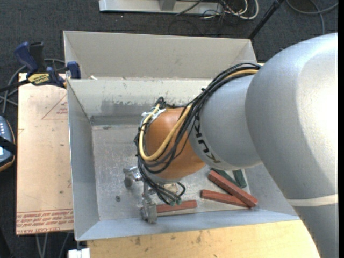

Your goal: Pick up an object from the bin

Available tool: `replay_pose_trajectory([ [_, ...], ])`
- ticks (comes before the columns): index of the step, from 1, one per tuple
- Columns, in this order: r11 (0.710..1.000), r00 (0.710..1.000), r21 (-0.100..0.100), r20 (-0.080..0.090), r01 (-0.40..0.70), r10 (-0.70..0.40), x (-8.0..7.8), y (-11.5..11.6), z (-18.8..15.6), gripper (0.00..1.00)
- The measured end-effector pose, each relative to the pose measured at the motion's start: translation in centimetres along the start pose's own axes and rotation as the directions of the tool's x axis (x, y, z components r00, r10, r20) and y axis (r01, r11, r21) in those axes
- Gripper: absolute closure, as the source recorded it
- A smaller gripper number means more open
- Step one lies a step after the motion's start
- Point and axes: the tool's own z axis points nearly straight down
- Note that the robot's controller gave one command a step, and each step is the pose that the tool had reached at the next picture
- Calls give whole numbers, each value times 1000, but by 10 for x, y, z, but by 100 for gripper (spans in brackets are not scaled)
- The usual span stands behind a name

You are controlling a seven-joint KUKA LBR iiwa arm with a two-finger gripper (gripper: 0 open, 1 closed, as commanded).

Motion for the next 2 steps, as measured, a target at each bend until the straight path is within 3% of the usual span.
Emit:
replay_pose_trajectory([
  [1, 1000, 999, 3, -16, -30, 30, 1, -66, 2, 0],
  [2, 992, 991, 3, -16, -130, 130, 6, -107, 1, 0],
])
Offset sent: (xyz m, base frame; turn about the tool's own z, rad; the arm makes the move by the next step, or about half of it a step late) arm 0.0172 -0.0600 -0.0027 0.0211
